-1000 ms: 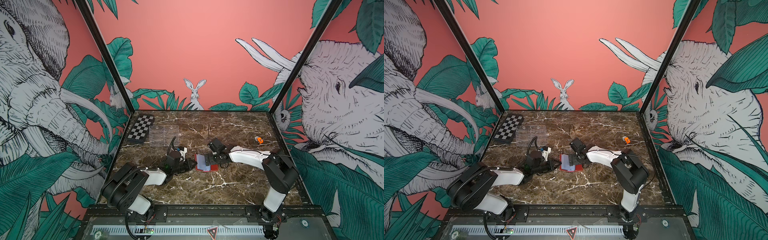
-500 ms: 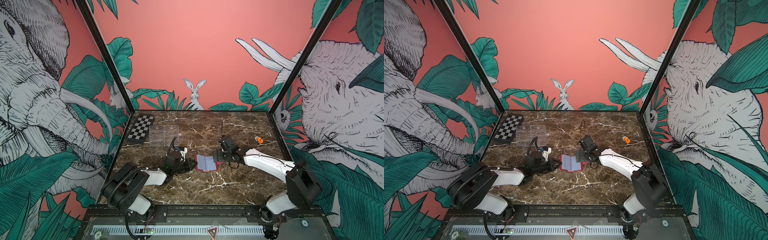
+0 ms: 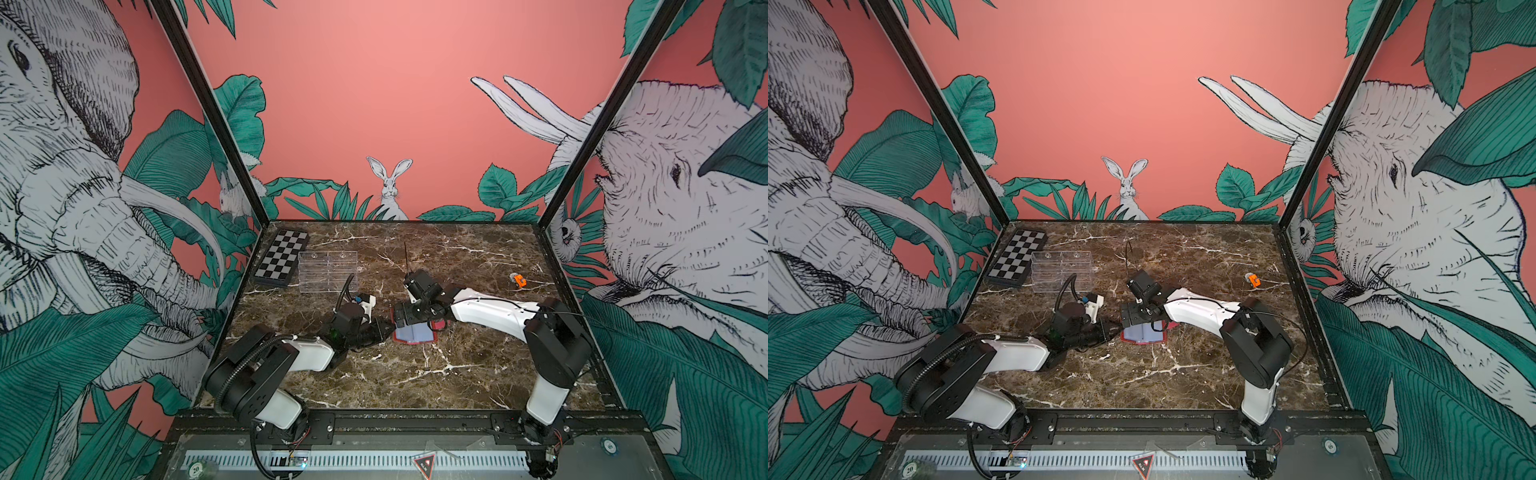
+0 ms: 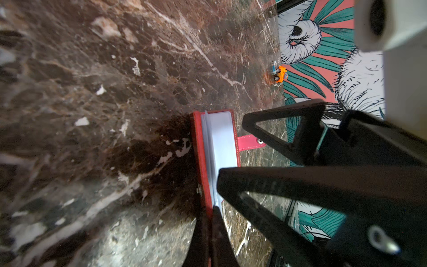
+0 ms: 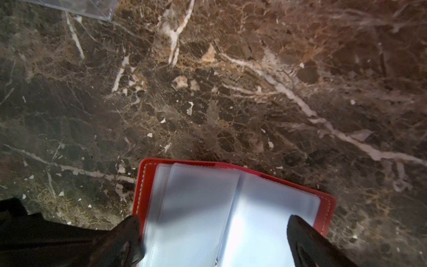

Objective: Take the credit cards out of the card holder
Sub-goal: Flip over the card slot in the card holder.

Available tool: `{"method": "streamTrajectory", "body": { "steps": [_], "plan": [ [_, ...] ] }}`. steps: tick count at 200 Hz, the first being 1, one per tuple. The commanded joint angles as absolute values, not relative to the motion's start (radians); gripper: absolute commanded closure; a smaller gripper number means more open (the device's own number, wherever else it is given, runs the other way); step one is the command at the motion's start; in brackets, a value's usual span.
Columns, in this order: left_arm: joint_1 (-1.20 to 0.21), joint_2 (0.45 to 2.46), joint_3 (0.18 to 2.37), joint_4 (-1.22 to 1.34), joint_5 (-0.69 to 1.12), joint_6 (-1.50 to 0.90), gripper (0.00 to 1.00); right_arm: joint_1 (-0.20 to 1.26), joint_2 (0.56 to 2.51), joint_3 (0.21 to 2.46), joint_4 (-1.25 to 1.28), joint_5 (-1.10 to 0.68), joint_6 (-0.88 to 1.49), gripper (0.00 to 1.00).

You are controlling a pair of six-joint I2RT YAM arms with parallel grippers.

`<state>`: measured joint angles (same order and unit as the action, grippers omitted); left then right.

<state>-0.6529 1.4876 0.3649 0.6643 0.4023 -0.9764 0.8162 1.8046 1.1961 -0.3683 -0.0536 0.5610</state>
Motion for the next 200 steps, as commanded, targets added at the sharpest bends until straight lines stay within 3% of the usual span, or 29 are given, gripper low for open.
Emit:
{"method": "streamTrajectory", "body": {
  "steps": [1,200],
  "plan": [
    [-0.658,1.464,0.35,0.688,0.39,-0.979,1.0,0.822,1.813,1.21,-0.357,-0.066,0.569,0.02],
    [-0.66,1.451,0.351,0.656,0.377,-0.966,1.0,0.816,1.779,1.144,-0.333,-0.024,0.583,0.02]
  ]
}}
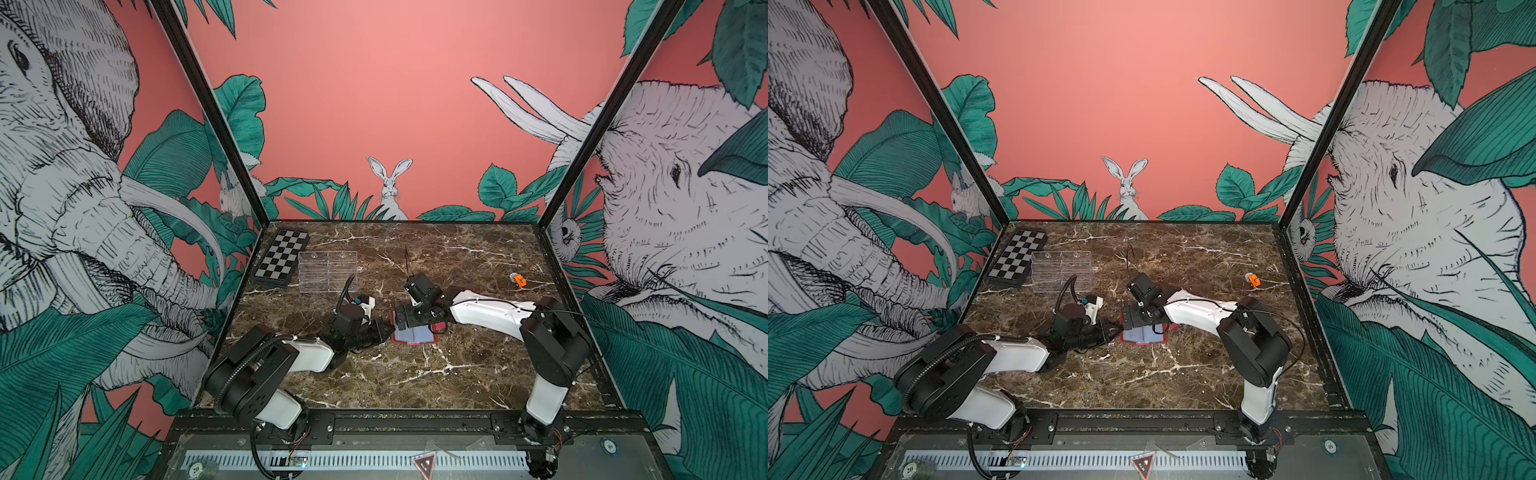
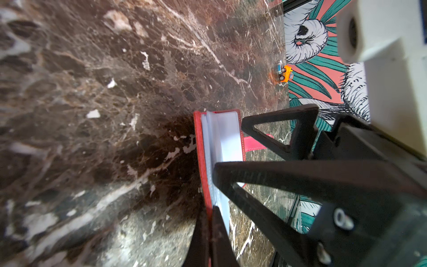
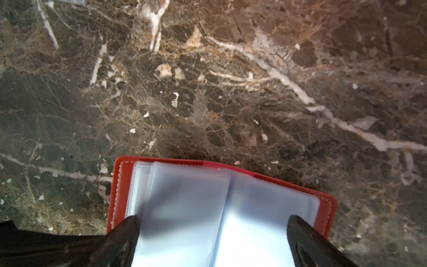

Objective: Take the credit cards out of the card holder
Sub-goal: Flip over the card slot in the card holder.

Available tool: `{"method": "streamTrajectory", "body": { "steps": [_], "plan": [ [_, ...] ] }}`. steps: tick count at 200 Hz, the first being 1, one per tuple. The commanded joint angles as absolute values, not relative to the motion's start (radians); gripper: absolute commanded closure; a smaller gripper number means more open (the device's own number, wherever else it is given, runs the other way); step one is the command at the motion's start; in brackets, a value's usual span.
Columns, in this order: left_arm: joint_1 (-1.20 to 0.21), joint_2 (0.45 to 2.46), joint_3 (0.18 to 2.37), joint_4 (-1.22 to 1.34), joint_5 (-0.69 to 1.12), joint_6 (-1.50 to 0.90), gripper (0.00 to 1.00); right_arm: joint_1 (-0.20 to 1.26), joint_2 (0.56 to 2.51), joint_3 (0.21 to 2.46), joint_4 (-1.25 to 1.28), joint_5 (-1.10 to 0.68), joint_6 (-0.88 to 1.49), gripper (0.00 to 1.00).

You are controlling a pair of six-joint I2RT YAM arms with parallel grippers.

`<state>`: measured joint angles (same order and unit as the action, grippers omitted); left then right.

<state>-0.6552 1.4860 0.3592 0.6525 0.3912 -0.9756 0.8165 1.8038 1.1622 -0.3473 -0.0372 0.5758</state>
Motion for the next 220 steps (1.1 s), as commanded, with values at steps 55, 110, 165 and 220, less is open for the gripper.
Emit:
{"method": "streamTrajectory", "body": {
  "steps": [55,110,165,220],
  "plan": [
    [-0.661,1.447,0.354,0.652,0.378,-0.963,1.0,0.816,1.788,1.134,-0.351,-0.001,0.585,0.02],
    [-0.664,1.447,0.362,0.646,0.382,-0.96,1.0,0.812,1.78,1.102,-0.376,0.08,0.599,0.02],
    [-0.666,1.45,0.364,0.646,0.382,-0.957,1.0,0.69,1.61,0.927,-0.332,0.1,0.637,0.02],
    [-0.668,1.457,0.369,0.646,0.387,-0.954,1.0,0.653,1.386,0.849,-0.276,0.012,0.613,0.02]
  ]
}}
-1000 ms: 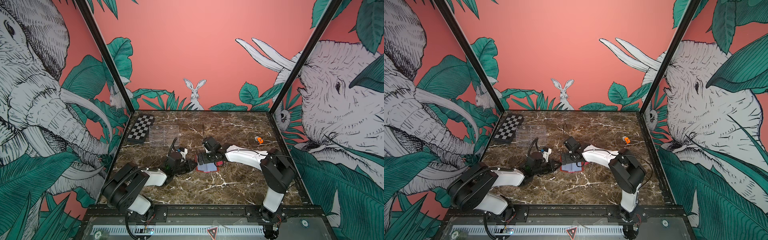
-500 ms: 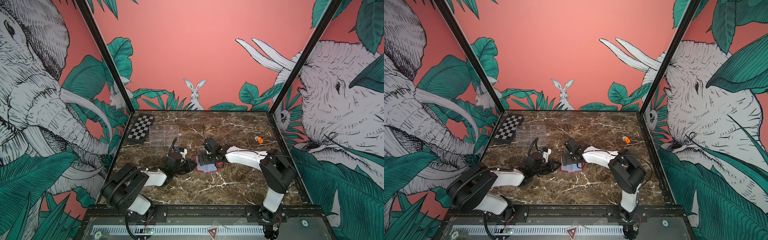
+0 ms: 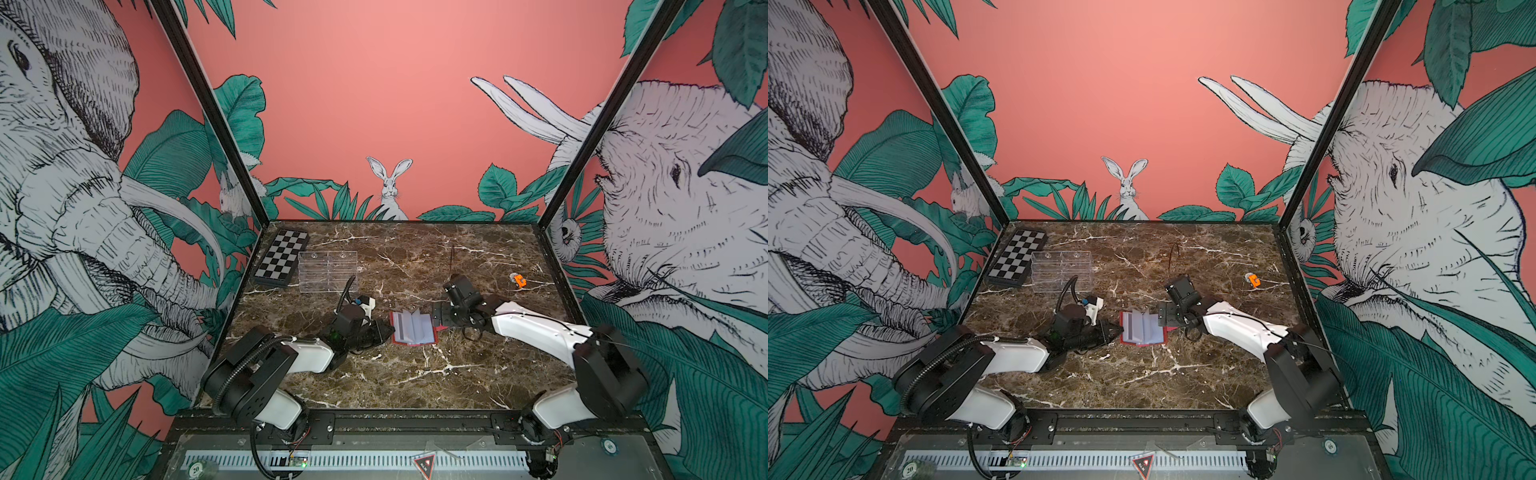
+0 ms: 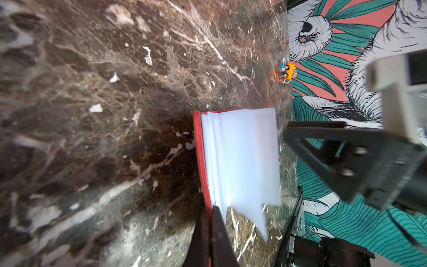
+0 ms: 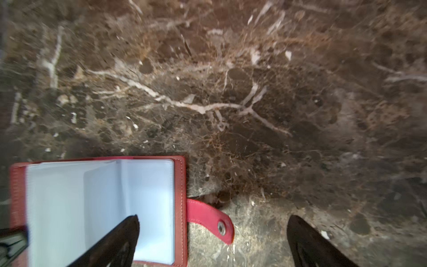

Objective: Take the credit cards out of the card holder
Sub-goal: Flip over the card slot in the card holder.

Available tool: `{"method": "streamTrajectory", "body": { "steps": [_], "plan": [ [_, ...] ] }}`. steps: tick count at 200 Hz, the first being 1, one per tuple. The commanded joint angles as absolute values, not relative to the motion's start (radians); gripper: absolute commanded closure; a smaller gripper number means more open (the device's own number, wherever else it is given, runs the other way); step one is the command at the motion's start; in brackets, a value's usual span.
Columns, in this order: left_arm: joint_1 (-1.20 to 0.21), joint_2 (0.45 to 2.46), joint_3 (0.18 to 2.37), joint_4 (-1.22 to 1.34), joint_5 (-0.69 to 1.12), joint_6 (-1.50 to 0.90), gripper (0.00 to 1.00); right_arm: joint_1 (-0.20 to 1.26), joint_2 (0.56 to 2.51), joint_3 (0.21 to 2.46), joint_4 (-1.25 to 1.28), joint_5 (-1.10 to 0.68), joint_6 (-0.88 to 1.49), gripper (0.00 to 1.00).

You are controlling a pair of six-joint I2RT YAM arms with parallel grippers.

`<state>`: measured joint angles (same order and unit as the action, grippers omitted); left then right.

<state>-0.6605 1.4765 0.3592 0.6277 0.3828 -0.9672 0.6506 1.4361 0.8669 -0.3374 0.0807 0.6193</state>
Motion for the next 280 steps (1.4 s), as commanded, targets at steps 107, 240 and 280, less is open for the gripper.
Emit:
{"method": "streamTrajectory", "body": {
  "steps": [107,240,280],
  "plan": [
    [-0.672,1.45,0.368,0.64,0.379,-0.956,1.0,0.828,1.742,1.158,-0.328,-0.061,0.576,0.02],
    [-0.673,1.453,0.368,0.634,0.376,-0.954,1.0,0.828,1.784,1.119,-0.298,-0.045,0.602,0.02],
    [-0.672,1.451,0.368,0.632,0.373,-0.95,1.0,0.827,1.785,1.113,-0.308,-0.026,0.602,0.02]
  ]
}}
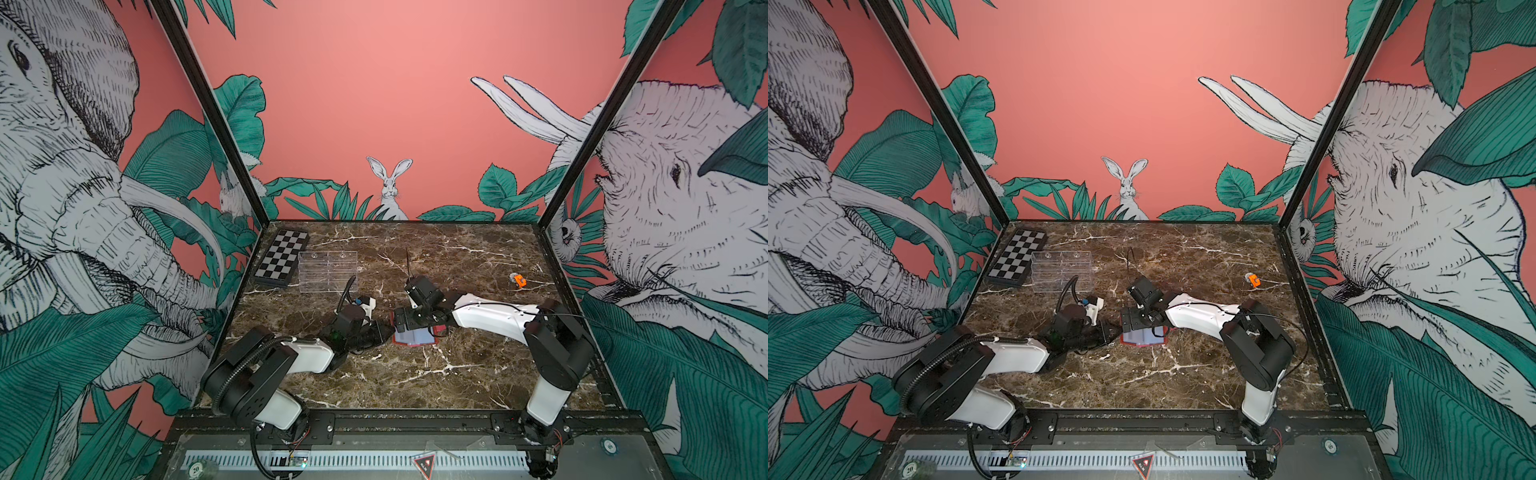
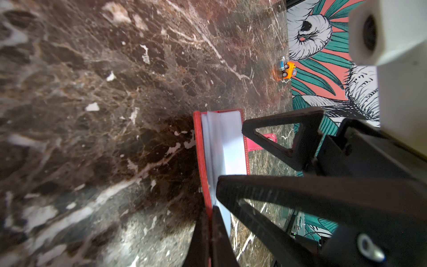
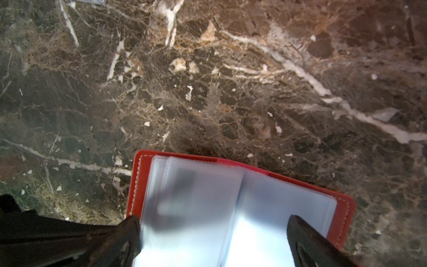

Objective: Take the credit cards out of the card holder
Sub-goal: Flip over the card slot in the card holder.

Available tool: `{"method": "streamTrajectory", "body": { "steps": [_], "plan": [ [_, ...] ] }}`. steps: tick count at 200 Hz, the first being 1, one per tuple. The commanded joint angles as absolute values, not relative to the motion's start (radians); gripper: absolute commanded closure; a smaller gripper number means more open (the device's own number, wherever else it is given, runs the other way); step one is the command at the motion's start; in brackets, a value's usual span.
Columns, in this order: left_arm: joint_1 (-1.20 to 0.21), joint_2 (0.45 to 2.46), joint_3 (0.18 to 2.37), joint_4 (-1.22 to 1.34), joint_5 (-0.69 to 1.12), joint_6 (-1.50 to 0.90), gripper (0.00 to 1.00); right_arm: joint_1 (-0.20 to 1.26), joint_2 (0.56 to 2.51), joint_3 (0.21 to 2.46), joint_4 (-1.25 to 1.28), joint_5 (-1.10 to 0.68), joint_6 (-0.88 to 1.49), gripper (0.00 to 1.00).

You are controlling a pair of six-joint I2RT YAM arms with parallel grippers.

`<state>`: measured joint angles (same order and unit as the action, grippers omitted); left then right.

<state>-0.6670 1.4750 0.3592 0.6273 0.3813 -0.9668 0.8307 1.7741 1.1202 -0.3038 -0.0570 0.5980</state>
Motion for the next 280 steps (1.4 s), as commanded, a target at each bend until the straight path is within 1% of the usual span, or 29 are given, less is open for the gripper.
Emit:
{"method": "streamTrajectory", "body": {
  "steps": [1,125,164,223,280],
  "plan": [
    [-0.672,1.451,0.368,0.631,0.373,-0.951,1.0,0.827,1.786,1.113,-0.309,-0.026,0.603,0.02],
    [-0.673,1.469,0.383,0.632,0.382,-0.948,1.0,0.825,1.809,1.109,-0.305,-0.044,0.593,0.02],
    [-0.674,1.465,0.383,0.629,0.38,-0.948,1.0,0.825,1.809,1.114,-0.347,0.006,0.593,0.03],
    [-0.676,1.46,0.385,0.61,0.374,-0.939,1.0,0.833,1.824,1.133,-0.429,0.111,0.58,0.09],
    [-0.676,1.464,0.383,0.611,0.371,-0.937,1.0,0.834,1.809,1.132,-0.457,0.153,0.576,0.11]
  ]
}}
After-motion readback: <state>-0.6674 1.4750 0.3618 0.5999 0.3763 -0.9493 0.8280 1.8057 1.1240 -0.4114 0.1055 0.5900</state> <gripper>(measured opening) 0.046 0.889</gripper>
